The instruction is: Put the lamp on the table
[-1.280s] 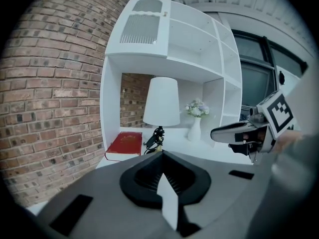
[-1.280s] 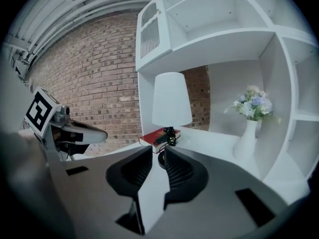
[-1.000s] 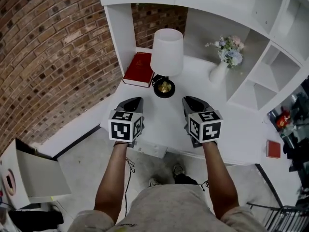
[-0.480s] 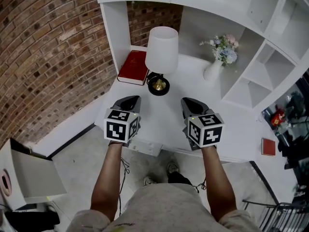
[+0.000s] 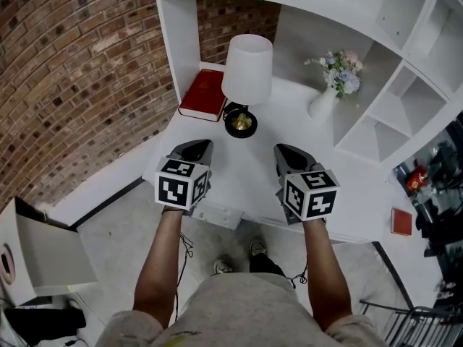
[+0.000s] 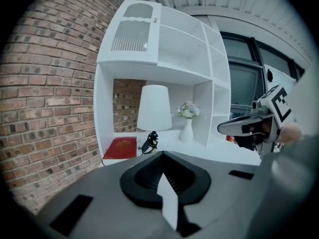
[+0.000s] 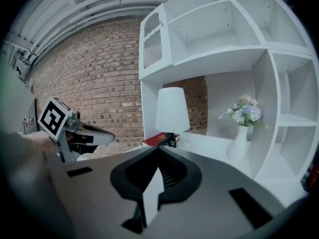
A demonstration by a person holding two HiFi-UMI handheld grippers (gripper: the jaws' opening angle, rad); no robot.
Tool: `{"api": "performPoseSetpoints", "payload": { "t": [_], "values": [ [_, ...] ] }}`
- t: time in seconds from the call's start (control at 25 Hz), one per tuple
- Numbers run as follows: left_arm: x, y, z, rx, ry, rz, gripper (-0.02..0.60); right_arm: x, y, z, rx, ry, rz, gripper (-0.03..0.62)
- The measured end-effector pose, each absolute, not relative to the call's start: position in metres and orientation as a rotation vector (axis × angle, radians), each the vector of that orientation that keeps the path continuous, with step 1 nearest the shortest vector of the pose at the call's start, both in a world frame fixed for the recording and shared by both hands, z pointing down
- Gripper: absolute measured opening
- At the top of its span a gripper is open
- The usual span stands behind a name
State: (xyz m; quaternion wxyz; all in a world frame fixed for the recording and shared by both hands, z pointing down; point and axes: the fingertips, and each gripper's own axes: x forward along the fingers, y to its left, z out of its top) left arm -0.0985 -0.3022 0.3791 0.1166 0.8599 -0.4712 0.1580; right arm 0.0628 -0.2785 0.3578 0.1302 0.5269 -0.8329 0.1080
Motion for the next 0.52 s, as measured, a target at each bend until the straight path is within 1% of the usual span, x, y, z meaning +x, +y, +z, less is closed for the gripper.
{"api": "performPoseSetpoints", "payload": {
  "t": [0.52],
  "values": [
    [-0.0952,-0.301,0.3831,2.509,-1.371,0.465,-0.003,0.066,-0.2773,0.3581,1.532,-2.426,0.321,0.003]
  ]
}}
